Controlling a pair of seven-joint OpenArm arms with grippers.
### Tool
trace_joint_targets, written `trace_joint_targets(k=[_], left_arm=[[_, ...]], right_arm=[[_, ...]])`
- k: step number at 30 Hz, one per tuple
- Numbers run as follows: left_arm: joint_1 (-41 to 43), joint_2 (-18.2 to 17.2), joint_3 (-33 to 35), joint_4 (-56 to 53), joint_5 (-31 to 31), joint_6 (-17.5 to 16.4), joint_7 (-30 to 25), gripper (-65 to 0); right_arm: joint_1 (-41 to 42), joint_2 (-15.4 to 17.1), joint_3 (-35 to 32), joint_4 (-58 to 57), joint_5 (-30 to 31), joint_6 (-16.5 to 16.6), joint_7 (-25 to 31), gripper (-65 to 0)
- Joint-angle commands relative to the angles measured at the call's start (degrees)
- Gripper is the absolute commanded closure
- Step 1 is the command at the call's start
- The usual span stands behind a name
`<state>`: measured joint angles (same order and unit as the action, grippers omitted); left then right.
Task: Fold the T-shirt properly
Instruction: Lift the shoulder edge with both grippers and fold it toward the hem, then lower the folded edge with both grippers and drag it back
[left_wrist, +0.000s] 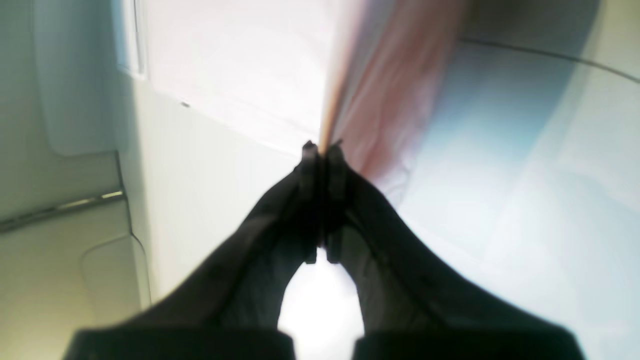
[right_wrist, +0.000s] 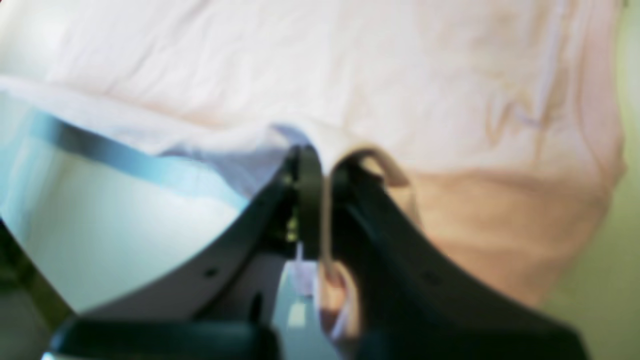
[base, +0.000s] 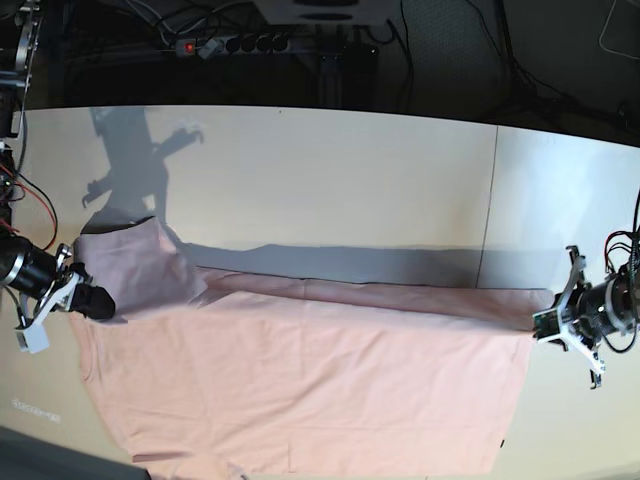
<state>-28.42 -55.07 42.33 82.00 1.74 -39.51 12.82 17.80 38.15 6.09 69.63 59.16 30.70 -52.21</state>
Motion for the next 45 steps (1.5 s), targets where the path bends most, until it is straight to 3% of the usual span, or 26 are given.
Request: trace_joint_targets(k=[1,8,14,28,29,32,33,36,37,42,45], left_arm=[[-2.97,-0.42,0.87,-0.52,1.25,-0.49,-0.92,0.0],[-14.97,6.54,13.97,-11.93,6.19,-0.49,-2.36,0.0],[-19.96,11.26,17.31,-20.76,7.13,-0.49,-2.89,0.0],[-20.46,12.7,17.35,-25.35,7.08,-0.49,-7.02,0.0],[-20.46,12.68,17.35,-25.35,6.95,-0.49,-7.17,-2.9],[-20.46,12.66,17.35,-25.55,4.48,1.29,-6.32,-27.8],[-20.46,12.66,17.33,-25.7,3.5,2.49,-5.64,-32.9],[-20.48,12.66,17.33,-25.73,0.39,5.29,-2.73,-35.2],[-20.61,12.68,17.33,-25.7,-1.68,6.29,-1.22,-35.2],[-21.94,12.26,16.63,-25.7,-13.33,13.68,3.41,-35.0],[-22.03,12.24,13.57,-25.7,-20.39,13.68,5.68,-30.1]], right_arm=[[3.41,1.49,-0.63,-0.52,0.85,2.73,1.42,0.0],[13.99,0.83,-7.41,-8.48,-3.48,2.75,3.91,0.0],[18.05,-0.79,-14.99,-12.09,-9.29,2.73,7.93,0.0],[18.82,-4.07,-16.94,-16.81,-25.2,2.62,21.68,0.0],[18.82,-4.11,-16.94,-16.9,-25.66,2.58,22.58,0.0],[18.84,-4.11,-16.94,-16.94,-25.75,2.56,24.04,0.0],[18.84,-4.2,-16.94,-16.94,-25.77,2.56,24.2,-4.0],[18.84,-4.55,-16.94,-16.94,-26.45,2.49,24.17,-39.3],[18.84,-4.68,-16.94,-16.94,-27.15,2.29,24.2,-45.5],[18.88,-4.7,-16.79,-16.92,-27.23,2.12,26.38,-44.7],[19.02,-4.72,-16.44,-16.9,-27.23,2.1,26.95,-44.7]])
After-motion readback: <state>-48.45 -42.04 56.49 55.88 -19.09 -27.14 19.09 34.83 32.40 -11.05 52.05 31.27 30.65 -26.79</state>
